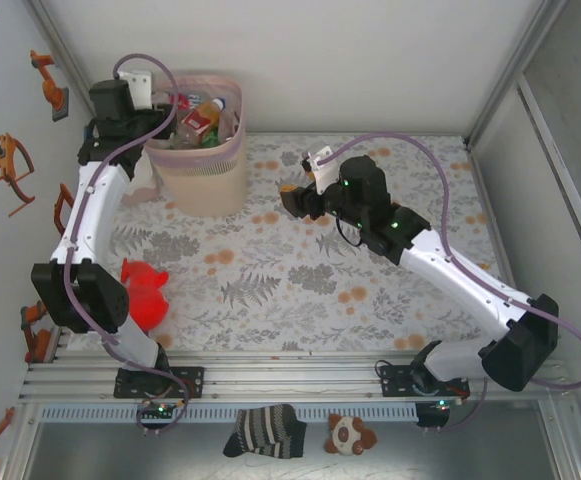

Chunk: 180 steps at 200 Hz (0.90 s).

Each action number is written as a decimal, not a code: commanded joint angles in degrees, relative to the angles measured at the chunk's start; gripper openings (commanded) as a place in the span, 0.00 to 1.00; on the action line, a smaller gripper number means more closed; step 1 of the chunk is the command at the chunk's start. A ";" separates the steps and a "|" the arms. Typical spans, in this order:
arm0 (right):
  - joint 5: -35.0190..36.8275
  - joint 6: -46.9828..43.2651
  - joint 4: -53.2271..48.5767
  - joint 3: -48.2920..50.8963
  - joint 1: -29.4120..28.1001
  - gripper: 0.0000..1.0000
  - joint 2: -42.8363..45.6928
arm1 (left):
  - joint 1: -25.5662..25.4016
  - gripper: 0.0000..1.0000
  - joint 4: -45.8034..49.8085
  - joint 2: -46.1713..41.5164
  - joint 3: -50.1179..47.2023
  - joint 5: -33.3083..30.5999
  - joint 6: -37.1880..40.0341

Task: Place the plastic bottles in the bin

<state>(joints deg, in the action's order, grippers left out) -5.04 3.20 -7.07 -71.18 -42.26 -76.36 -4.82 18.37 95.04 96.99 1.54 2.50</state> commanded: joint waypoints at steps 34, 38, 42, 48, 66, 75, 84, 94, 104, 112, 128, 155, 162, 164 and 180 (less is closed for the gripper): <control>0.95 0.84 -0.05 0.39 -0.54 0.69 0.68 | 0.21 0.45 -2.89 1.67 -8.56 1.49 -2.68; 0.99 0.82 -0.05 0.40 -0.54 0.69 0.64 | 0.17 0.45 -3.09 1.64 -8.98 1.66 -2.72; 0.99 0.78 -0.05 0.35 -0.54 0.69 0.60 | 0.16 0.45 -3.27 1.71 -9.35 1.70 -2.82; 1.00 0.84 -0.05 0.25 -0.54 0.69 0.59 | 0.16 0.45 -3.55 1.73 -9.86 1.84 -2.91; 0.99 0.94 -0.05 0.31 -0.54 0.69 0.43 | 0.16 0.45 -4.05 1.80 -10.96 2.19 -3.11; 0.97 1.02 0.00 0.24 -0.54 0.69 0.41 | 0.16 0.47 -3.90 1.73 -11.07 2.31 -3.36; 0.97 1.02 -0.14 0.17 -0.54 0.69 0.34 | 0.16 0.50 -3.65 1.60 -11.01 2.41 -3.52; 0.92 1.02 -0.30 0.11 -0.54 0.69 0.41 | 0.14 0.55 -3.73 0.84 -11.03 2.57 -3.71; 1.02 1.02 -0.40 -0.07 -0.54 0.69 0.39 | 0.16 0.61 -4.20 -0.25 -10.98 2.68 -3.80; 1.11 1.06 -0.45 -0.08 -0.50 0.69 0.38 | 0.14 0.65 -4.59 -1.30 -10.80 2.75 -3.84; 1.24 0.95 -0.53 -0.26 -0.54 0.69 0.45 | 0.16 0.70 -4.85 -3.29 -9.82 3.07 -3.90; 1.29 1.01 -0.58 -0.32 -0.54 0.69 0.42 | 0.17 0.78 -6.22 -6.51 -8.17 4.08 -4.26; 1.27 1.02 -0.57 -0.36 -0.54 0.69 0.36 | 0.16 0.78 -6.76 -7.11 -7.60 4.49 -4.30; 1.22 1.06 -0.58 -0.41 -0.54 0.69 0.34 | 0.16 0.78 -7.01 -7.21 -7.43 4.58 -4.34; 1.19 1.10 -0.49 -0.50 -0.54 0.69 0.22 | 0.24 0.78 -7.15 -7.56 -5.56 5.47 -4.35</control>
<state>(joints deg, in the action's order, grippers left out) -4.84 3.22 -7.09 -71.18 -42.26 -76.36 -4.84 11.60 90.70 88.31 4.49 -0.69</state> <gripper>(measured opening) 0.693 0.786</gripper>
